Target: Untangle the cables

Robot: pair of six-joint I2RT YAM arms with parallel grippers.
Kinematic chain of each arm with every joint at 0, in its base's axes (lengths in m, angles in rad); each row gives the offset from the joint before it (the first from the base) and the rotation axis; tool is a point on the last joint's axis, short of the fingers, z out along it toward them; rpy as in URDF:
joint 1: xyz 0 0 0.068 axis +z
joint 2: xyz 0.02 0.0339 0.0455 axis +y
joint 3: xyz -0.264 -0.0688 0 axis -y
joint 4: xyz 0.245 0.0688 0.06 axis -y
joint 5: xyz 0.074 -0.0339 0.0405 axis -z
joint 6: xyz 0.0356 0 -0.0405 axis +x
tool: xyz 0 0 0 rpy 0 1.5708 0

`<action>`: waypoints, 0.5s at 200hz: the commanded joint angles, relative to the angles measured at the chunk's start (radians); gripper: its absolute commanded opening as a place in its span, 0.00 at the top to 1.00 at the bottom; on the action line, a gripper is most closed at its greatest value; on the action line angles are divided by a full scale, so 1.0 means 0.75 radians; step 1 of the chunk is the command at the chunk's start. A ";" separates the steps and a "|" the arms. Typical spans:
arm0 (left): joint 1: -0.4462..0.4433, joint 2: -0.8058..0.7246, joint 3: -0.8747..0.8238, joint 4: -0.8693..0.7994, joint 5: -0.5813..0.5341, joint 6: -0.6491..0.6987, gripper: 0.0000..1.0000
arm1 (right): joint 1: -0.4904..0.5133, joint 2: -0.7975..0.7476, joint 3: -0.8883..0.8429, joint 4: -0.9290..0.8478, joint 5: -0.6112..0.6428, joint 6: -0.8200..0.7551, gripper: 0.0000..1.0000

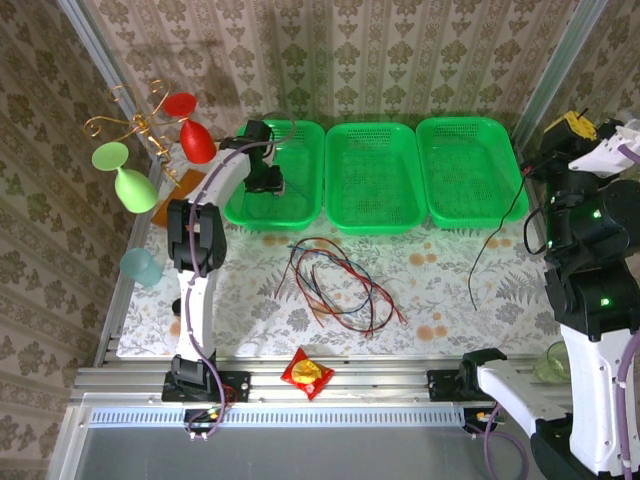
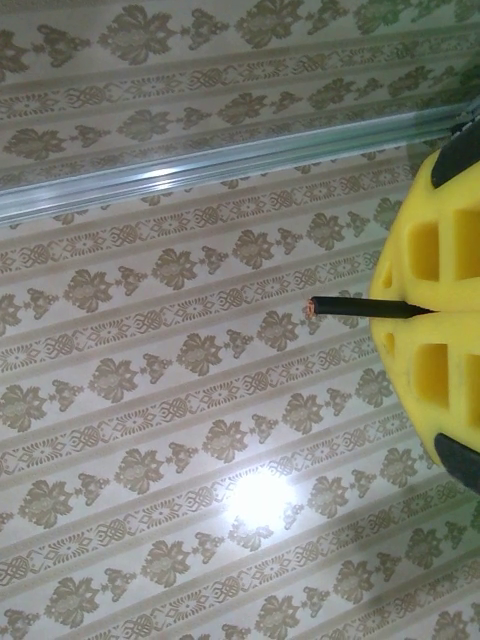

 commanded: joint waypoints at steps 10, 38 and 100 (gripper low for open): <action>-0.030 -0.036 0.194 -0.118 -0.095 0.073 0.31 | -0.006 0.033 0.089 0.014 -0.078 0.020 1.00; -0.069 -0.102 0.279 -0.135 -0.256 0.170 0.19 | -0.006 0.109 0.198 0.055 -0.119 0.001 1.00; -0.123 -0.336 0.223 -0.094 -0.199 0.206 0.20 | -0.006 0.405 0.572 0.152 -0.209 0.146 1.00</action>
